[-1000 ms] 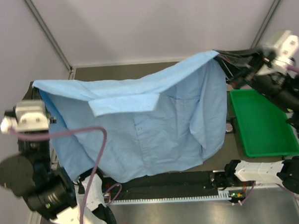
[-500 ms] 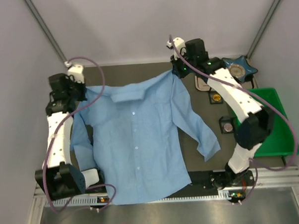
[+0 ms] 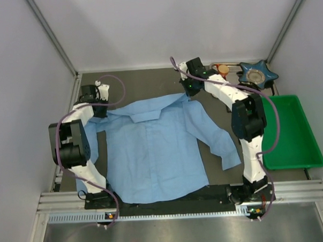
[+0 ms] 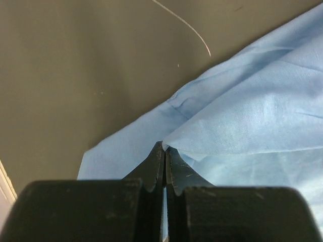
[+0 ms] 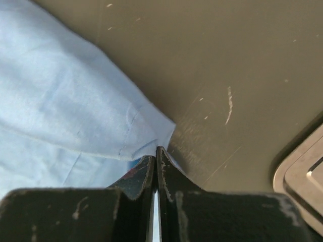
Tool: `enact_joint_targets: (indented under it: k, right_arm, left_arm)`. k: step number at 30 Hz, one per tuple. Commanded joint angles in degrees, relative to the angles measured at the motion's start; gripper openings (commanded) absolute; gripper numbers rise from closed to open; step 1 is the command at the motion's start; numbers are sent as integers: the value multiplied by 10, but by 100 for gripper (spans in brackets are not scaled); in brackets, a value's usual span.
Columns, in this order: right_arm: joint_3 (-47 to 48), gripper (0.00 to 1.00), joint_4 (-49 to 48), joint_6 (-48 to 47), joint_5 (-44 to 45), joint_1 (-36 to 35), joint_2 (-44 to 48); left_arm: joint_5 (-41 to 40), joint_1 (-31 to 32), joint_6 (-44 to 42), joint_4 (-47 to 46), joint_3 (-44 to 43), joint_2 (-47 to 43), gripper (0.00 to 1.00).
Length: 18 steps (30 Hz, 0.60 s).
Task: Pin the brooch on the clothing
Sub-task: Flatten out the clothes at the center of the board.
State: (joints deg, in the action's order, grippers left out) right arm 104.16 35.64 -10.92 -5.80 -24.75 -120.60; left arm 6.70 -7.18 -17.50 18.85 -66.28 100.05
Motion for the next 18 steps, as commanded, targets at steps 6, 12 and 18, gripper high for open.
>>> enact_joint_targets:
  k: [6,12,18]
  right_arm:
    - [108,35,-16,-37,37,27,-49]
    - [113,81,-15,-107,-12,27,-25]
    - [56,85,-13,-277,-84,3,12]
  left_arm:
    - [54,-20,-22,-31,-132,71,8]
    - [223,-28,-116,-30,-104,7,71]
    - [357,-30,-313,-12,-60,-40,73]
